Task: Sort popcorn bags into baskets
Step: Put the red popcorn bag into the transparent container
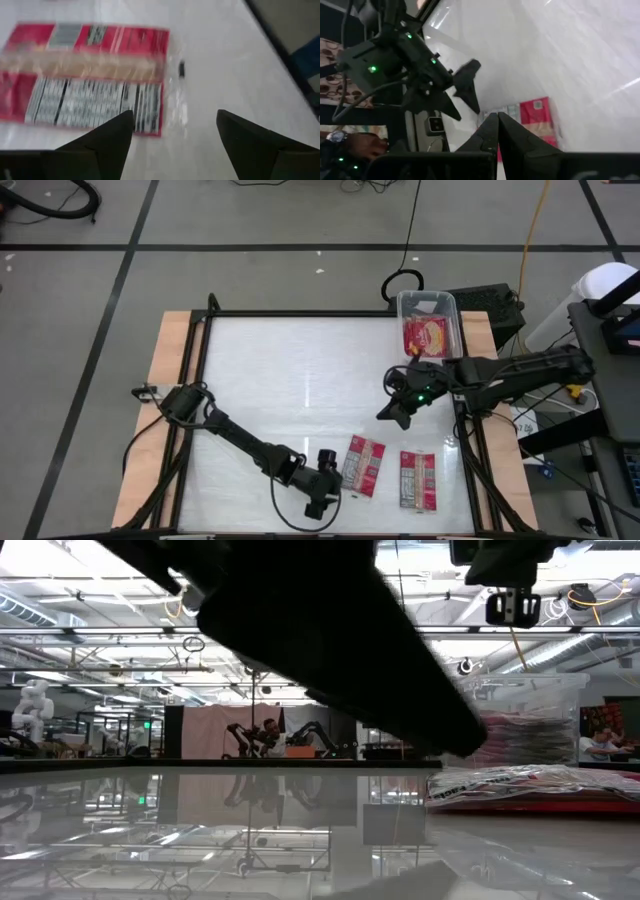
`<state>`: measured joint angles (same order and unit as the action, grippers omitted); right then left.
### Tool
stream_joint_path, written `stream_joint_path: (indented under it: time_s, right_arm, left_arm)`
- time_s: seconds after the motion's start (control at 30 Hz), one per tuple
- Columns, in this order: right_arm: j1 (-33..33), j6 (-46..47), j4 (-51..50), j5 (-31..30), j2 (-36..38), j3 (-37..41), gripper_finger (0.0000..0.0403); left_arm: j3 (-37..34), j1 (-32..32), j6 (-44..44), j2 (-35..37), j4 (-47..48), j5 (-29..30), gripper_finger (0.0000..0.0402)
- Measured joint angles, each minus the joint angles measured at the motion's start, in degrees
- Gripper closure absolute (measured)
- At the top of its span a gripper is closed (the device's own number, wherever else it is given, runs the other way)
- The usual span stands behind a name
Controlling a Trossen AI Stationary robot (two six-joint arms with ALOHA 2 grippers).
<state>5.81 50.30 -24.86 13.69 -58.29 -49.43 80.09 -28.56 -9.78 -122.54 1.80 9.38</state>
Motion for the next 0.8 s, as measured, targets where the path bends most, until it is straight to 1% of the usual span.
stream_joint_path:
  time_s: [0.2,0.33,0.47,0.57,0.63,0.8]
  right_arm:
    - [0.74,-0.31,0.11,0.05,-0.8,0.0,0.0399]
    - [0.76,0.0,0.17,0.46,-0.43,0.0,0.0399]
    - [0.76,-0.18,-0.02,3.03,-0.08,-0.01,0.0399]
    - [0.74,0.0,-0.45,3.01,-0.13,-0.02,0.0399]
    - [0.74,0.02,-0.2,2.99,-0.13,-0.02,0.0399]
    - [0.74,1.59,-0.21,2.96,-0.13,-0.02,0.0399]
  left_arm:
    - [0.01,0.3,6.1,-0.62,-6.49,0.3,0.011]
    - [-0.07,0.55,5.16,-3.69,-9.95,-0.62,0.011]
    - [-0.01,0.52,4.7,-5.4,-11.34,0.27,0.0118]
    - [0.04,0.42,5.09,-5.77,-10.77,3.22,0.0135]
    - [0.04,0.73,5.93,-5.73,-10.43,3.81,0.0153]
    - [0.07,2.01,7.11,-5.7,-9.22,3.9,0.0217]
